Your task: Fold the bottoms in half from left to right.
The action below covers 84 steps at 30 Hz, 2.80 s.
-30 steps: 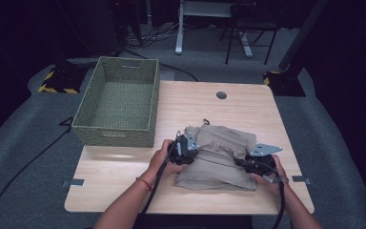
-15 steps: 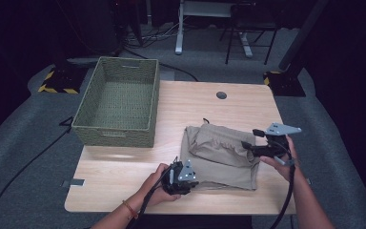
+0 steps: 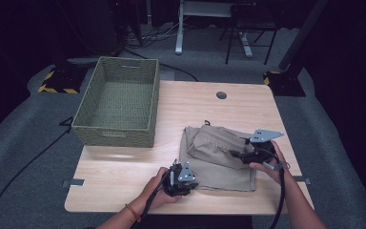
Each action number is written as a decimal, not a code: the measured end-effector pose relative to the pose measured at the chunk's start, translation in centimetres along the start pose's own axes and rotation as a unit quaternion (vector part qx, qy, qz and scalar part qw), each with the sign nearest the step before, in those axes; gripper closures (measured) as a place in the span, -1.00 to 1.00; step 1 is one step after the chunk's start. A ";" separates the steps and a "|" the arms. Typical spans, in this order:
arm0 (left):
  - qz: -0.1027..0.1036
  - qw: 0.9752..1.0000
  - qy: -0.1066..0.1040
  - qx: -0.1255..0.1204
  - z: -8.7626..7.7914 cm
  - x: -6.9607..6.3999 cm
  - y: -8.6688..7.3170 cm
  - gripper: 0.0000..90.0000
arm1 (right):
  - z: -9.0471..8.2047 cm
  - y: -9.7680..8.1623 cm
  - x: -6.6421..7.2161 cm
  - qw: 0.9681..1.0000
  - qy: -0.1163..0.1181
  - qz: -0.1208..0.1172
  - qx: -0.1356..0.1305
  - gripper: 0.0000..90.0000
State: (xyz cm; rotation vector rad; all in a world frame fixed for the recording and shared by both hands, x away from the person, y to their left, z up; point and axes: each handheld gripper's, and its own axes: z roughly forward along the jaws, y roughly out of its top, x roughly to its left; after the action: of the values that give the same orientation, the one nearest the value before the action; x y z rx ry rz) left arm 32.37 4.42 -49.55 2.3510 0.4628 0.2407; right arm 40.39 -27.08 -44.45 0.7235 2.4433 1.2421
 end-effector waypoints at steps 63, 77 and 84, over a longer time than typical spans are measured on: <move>-0.026 0.999 0.038 -0.018 -4.2 1.8 -0.8 -0.31 | -1.9 -1.7 8.0 0.985 0.065 -0.159 -0.004 -0.11; -0.061 0.990 0.093 -0.084 -5.5 6.9 6.9 -0.45 | -1.8 -3.0 12.1 0.974 0.093 -0.207 0.016 -0.19; -0.060 0.997 0.018 -0.043 -3.3 8.0 7.2 -0.25 | -3.5 -2.6 13.0 0.970 0.111 -0.215 -0.012 -0.21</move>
State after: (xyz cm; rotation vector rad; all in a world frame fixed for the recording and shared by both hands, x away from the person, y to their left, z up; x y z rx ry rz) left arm 40.63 4.75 -41.84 2.2300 0.5982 0.2423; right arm 27.26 -23.38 -45.06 0.0331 2.5641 1.2243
